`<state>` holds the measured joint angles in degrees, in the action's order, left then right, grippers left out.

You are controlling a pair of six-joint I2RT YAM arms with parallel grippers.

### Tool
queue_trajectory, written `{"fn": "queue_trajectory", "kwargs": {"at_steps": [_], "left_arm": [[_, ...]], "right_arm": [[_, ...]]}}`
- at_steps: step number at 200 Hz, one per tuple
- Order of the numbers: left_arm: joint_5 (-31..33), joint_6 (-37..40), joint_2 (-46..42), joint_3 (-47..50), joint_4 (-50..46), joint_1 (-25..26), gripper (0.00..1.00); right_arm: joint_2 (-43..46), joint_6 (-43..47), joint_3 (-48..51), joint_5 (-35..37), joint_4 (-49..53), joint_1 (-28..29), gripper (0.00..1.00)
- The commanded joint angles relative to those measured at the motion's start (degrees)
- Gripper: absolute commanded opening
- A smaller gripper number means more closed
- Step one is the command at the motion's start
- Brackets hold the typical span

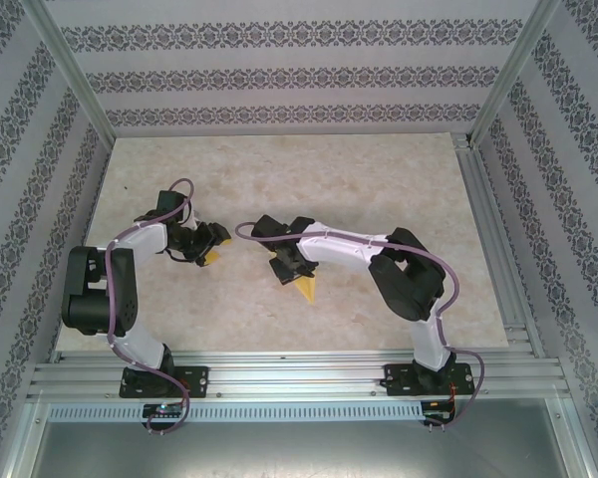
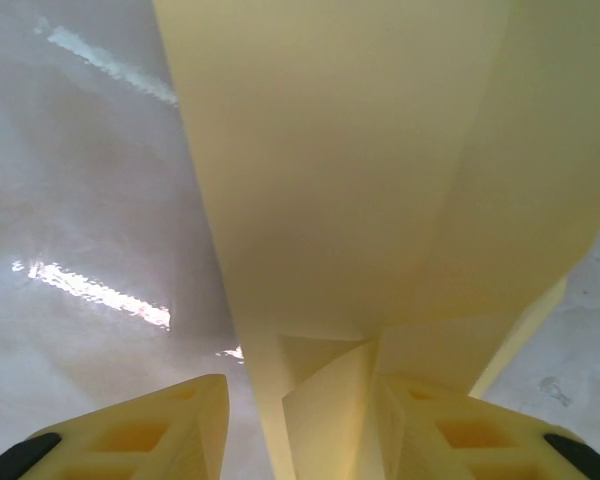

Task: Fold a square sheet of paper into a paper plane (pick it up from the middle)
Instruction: Move a paper plane to the center of the table.

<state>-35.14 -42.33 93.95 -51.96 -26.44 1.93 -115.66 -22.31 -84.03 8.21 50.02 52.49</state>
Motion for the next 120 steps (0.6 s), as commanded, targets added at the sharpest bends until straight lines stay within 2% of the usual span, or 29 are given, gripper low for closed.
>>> {"fn": "queue_trajectory", "kwargs": {"at_steps": [1,34,51,68,78,86,120], "left_arm": [[-2.18,0.99,-1.59,0.38,1.84,0.82,0.59],[-3.21,1.19,-0.80,0.45,1.81,3.60,0.58],[-3.36,0.18,-0.46,1.23,3.18,5.18,0.58],[-3.58,-1.14,0.30,1.64,4.59,7.05,0.58],[-3.71,-1.75,0.82,1.73,5.34,8.39,0.57],[-3.82,-2.37,1.20,1.69,5.97,9.48,0.57],[-3.39,-4.24,3.62,0.20,7.13,14.96,0.54]], "right_arm": [[4.63,0.17,-0.16,1.16,1.00,1.32,0.44],[16.43,-4.16,8.28,1.13,-5.87,0.75,0.45],[19.86,-7.10,13.91,-3.59,-9.78,-2.03,0.43],[22.80,-9.16,19.73,-4.88,-15.12,-3.23,0.44],[23.00,-10.91,22.25,-7.75,-17.50,-5.09,0.43],[22.13,-11.48,23.87,-12.80,-19.98,-7.04,0.39],[20.63,-13.03,28.36,-17.97,-28.41,-8.88,0.36]]}}
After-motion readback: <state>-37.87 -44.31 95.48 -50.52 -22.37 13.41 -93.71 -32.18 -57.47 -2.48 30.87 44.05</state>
